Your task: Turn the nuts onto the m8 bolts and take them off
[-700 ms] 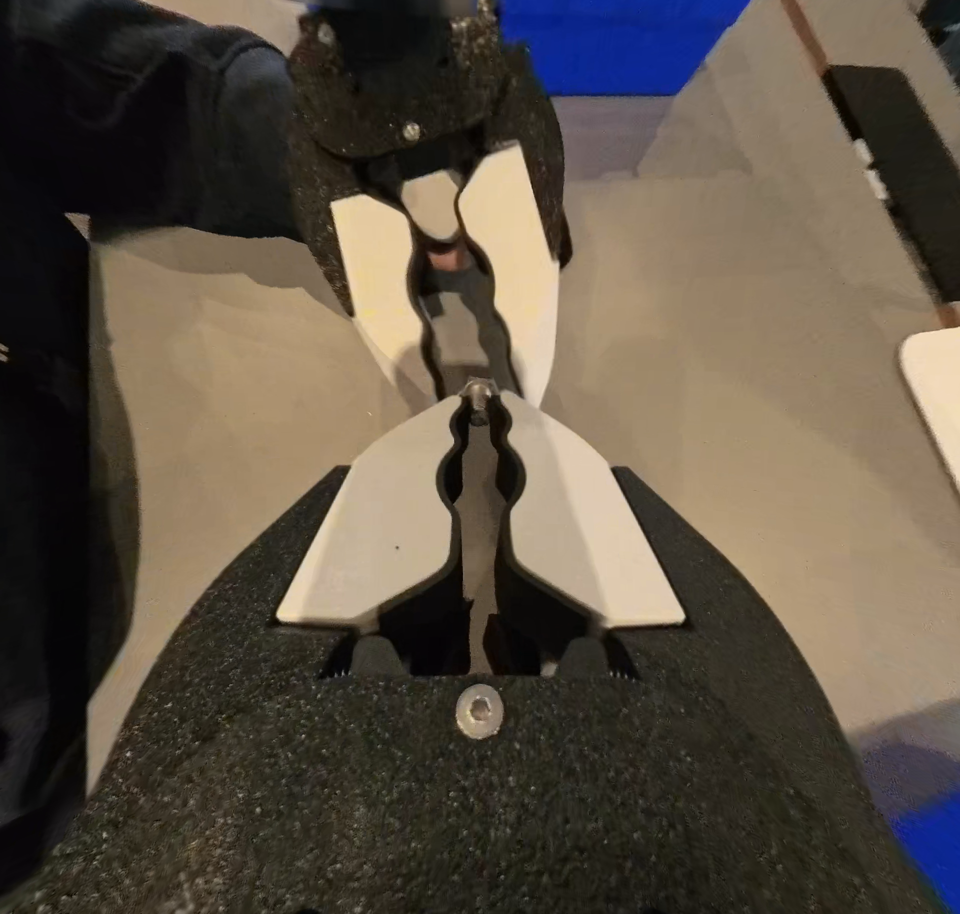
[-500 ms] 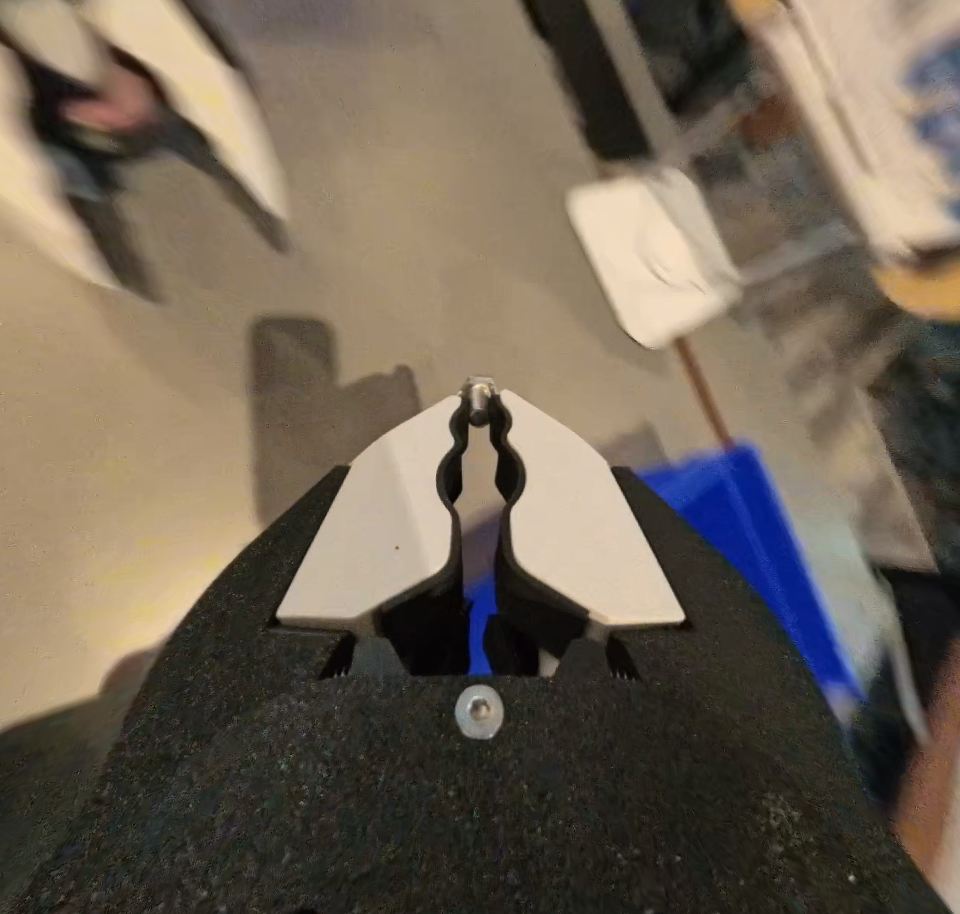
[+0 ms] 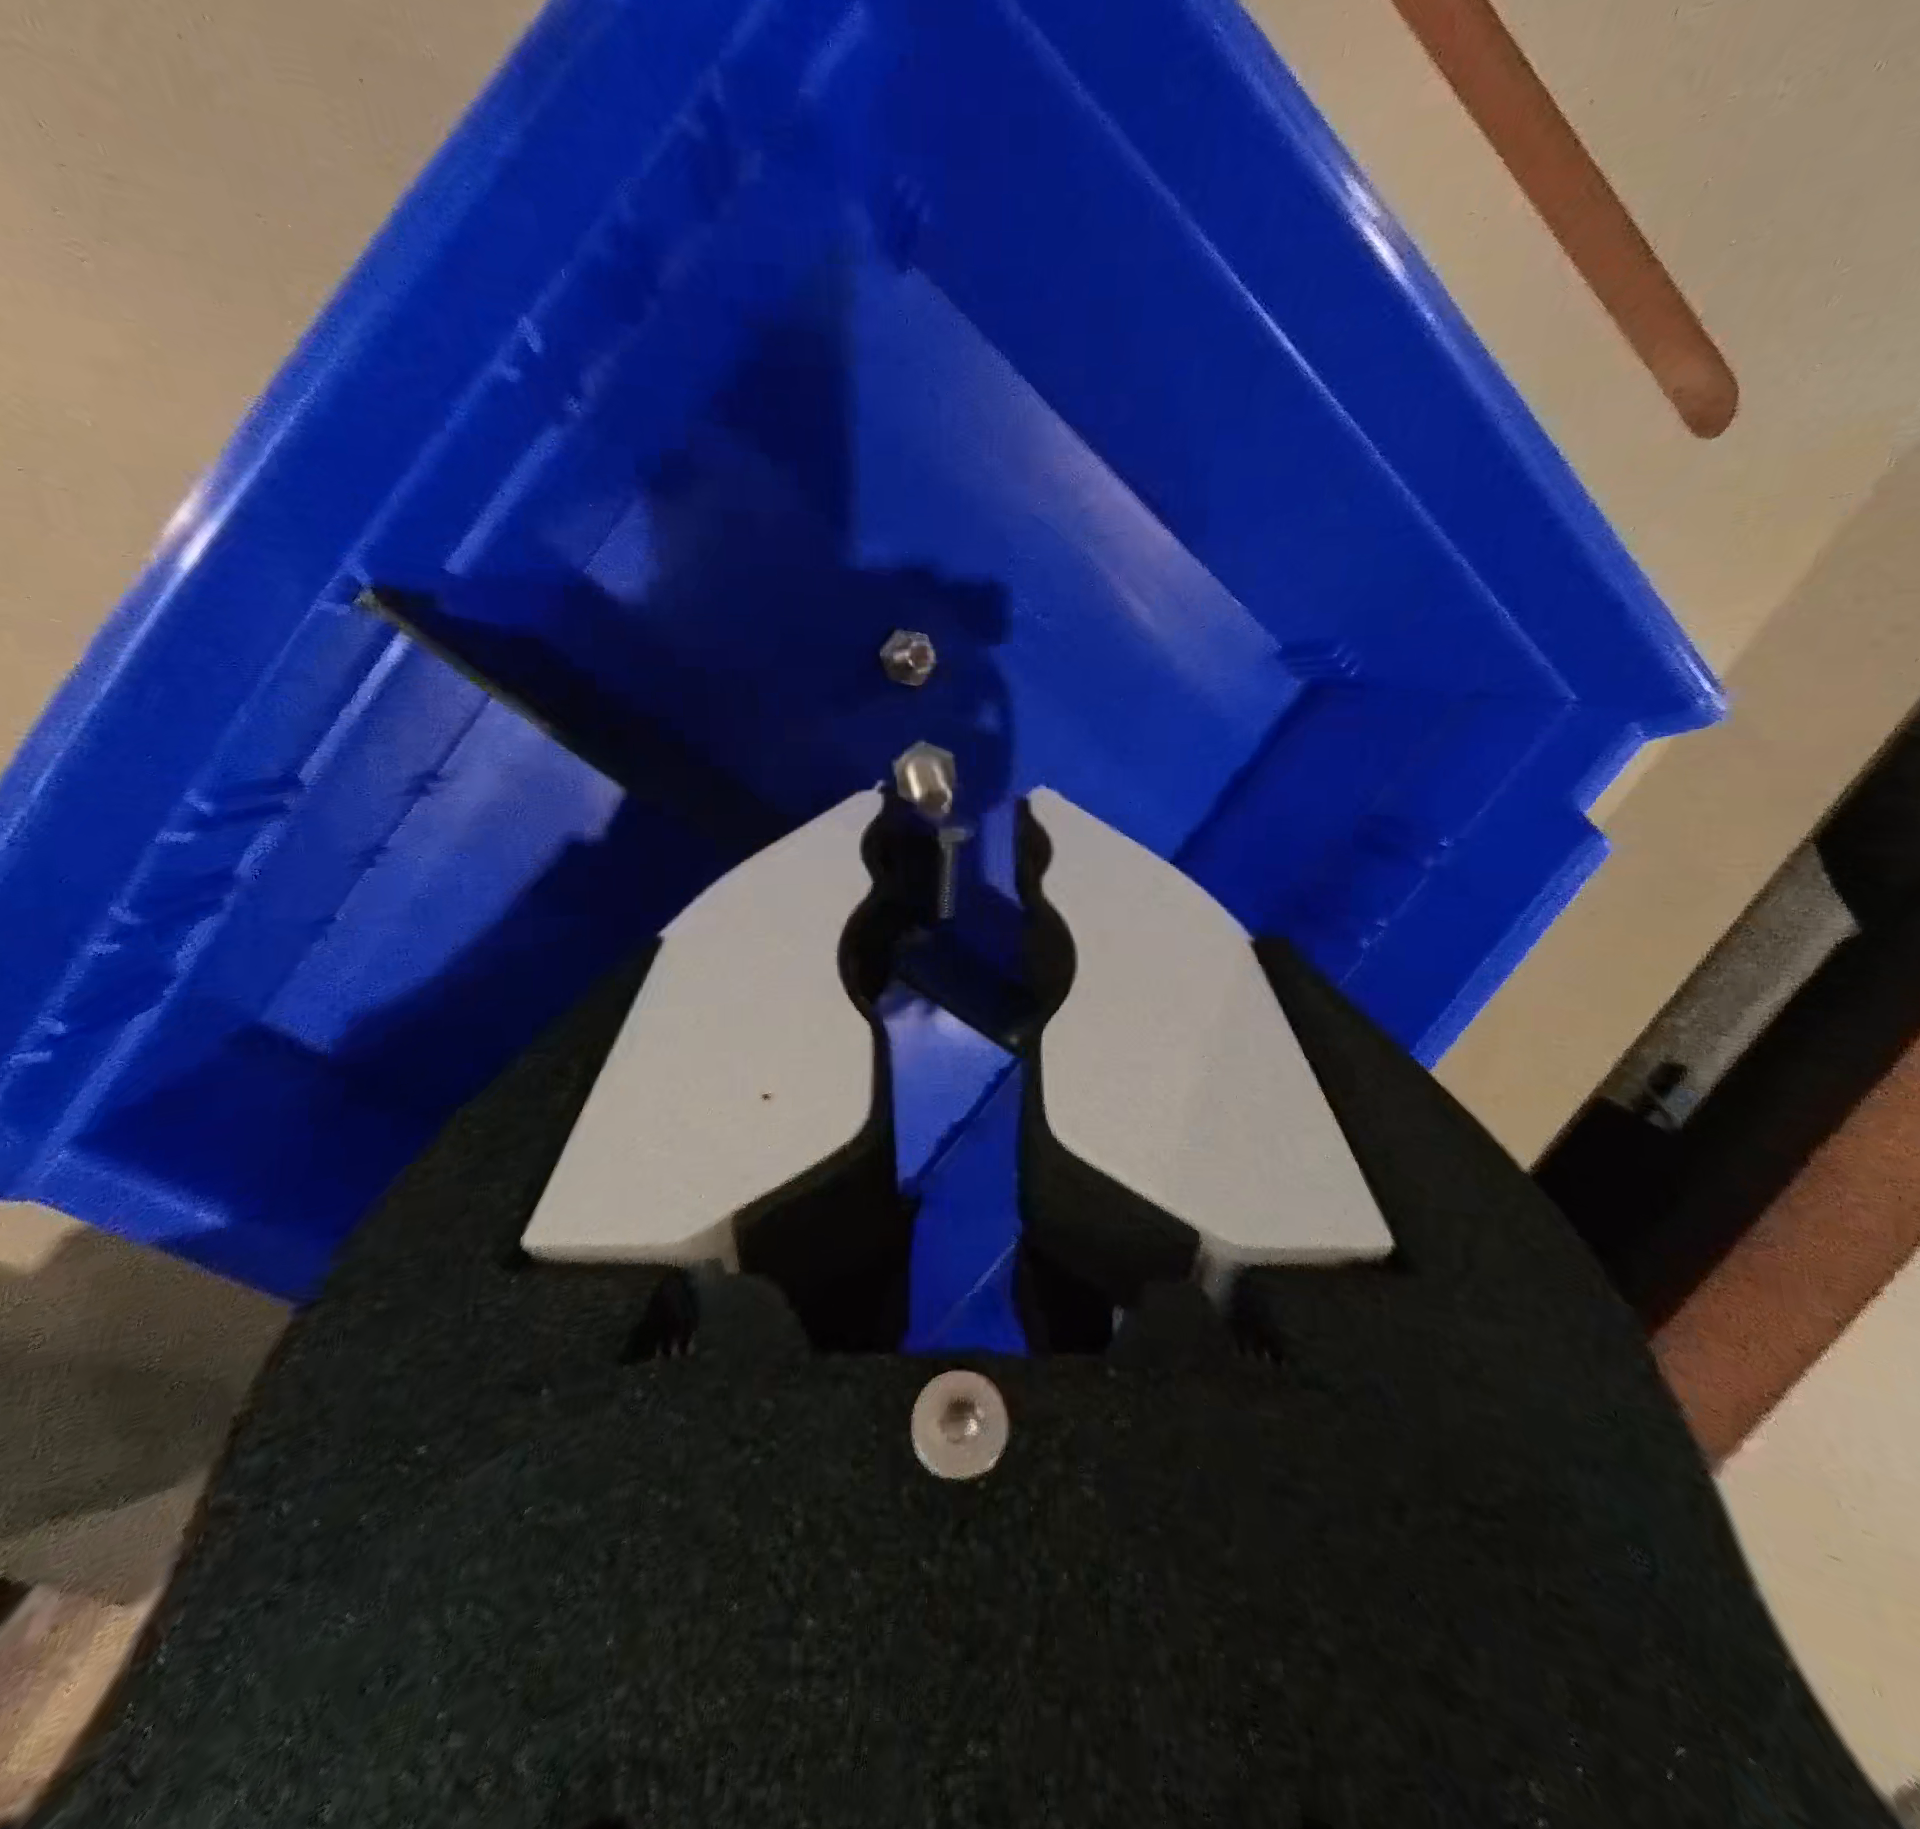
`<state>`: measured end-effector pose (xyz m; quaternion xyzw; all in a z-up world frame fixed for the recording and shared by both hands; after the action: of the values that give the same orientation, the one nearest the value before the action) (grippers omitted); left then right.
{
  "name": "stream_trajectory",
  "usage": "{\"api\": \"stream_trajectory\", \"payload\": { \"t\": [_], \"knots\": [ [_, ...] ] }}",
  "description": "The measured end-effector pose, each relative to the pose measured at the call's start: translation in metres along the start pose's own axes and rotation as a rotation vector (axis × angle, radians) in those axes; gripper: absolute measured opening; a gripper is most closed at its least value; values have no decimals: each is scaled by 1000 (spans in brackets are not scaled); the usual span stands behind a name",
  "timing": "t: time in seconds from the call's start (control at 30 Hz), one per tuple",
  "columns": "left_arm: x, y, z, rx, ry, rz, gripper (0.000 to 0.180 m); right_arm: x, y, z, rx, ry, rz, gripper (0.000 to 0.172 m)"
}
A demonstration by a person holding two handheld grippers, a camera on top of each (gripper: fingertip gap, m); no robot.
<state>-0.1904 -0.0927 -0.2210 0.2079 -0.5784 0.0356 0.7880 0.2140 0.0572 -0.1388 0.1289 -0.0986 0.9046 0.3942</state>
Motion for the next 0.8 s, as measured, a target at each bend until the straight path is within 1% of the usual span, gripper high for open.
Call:
{"api": "stream_trajectory", "payload": {
  "t": [0.1, 0.17, 0.2, 0.27, 0.37, 0.43, 0.47, 0.57, 0.73, 0.8],
  "knots": [
    [0, 1, 0, 9, 6, 7, 81, 5, 8, 8, -2, -91, -6, 28],
    [0, 3, 0, 35, 13, 7, 80, 16, 30, 22, -2, -230, 74, 29],
    [1, 4, 1, 52, 14, 6, 79, 24, 47, 30, -2, -322, 143, 28],
    [2, 6, 2, 91, 14, 2, 77, 38, 89, 42, 27, -480, 280, 19],
    [3, 9, 5, 139, 14, -2, 73, 54, 151, 45, 46, -624, 461, 8],
    [1, 11, 6, 163, 21, 5, 71, 62, 185, 38, 39, -692, 556, 0],
    [0, 13, 6, 173, 28, 12, 70, 66, 200, 32, 51, -715, 583, 0],
    [-4, 18, 7, 201, 48, 45, 69, 77, 233, 9, 176, -791, 595, 0],
    [-7, 27, 12, 268, 52, 100, 67, 90, 259, -34, 291, -927, 519, 0],
    [-8, 31, 14, 288, 55, 120, 66, 92, 264, -48, 315, -954, 482, 0]
  ]
}}
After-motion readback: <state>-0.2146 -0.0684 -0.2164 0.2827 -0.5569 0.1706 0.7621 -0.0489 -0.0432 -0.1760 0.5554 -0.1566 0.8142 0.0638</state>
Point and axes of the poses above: each gripper's, where its closed fingertips meet, z back along the fingers, x out of its top, y = z × x across the jaws, the point moved 9 cm from there along z, back along the fingers, and after that the axes turned 8 degrees about x, right-handed, at the moved point
